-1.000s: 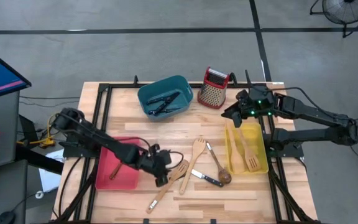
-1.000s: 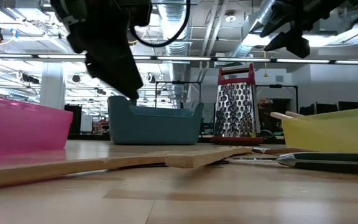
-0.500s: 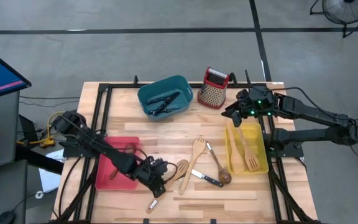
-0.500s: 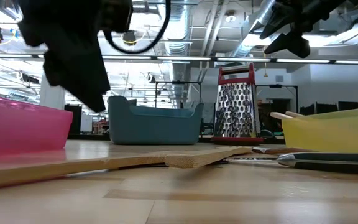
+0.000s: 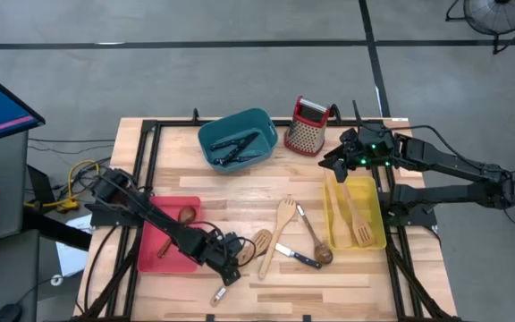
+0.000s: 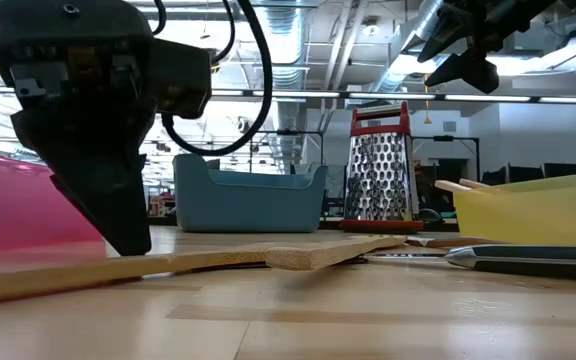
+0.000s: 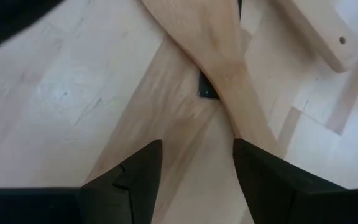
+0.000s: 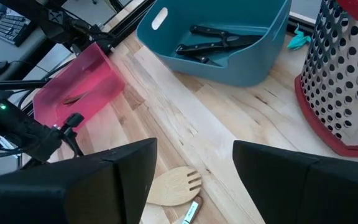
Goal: Pick & Place Kitchen Items
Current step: Put the brown serving spoon into the pink bin
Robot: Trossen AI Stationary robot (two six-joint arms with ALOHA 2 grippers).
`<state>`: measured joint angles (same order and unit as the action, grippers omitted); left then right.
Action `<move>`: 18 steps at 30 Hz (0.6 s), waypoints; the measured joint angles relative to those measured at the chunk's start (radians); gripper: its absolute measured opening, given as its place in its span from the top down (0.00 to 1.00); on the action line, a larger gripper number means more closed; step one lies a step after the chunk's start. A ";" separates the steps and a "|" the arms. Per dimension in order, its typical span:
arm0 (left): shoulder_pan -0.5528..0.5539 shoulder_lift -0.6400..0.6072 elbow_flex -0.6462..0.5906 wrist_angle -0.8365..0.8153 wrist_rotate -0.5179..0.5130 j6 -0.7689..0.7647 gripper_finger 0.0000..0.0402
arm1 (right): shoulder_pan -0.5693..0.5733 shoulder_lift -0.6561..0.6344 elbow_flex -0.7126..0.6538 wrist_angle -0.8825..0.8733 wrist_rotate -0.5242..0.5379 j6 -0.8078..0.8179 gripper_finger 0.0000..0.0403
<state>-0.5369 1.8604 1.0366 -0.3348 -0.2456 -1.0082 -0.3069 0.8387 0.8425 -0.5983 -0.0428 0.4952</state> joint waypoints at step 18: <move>0.008 0.099 0.121 0.004 0.010 0.062 0.59 | 0.000 0.000 0.000 0.000 0.044 0.003 0.45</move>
<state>-0.5285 1.9595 1.1577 -0.3311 -0.2352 -0.9465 -0.3069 0.8387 0.8425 -0.5980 0.0013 0.4980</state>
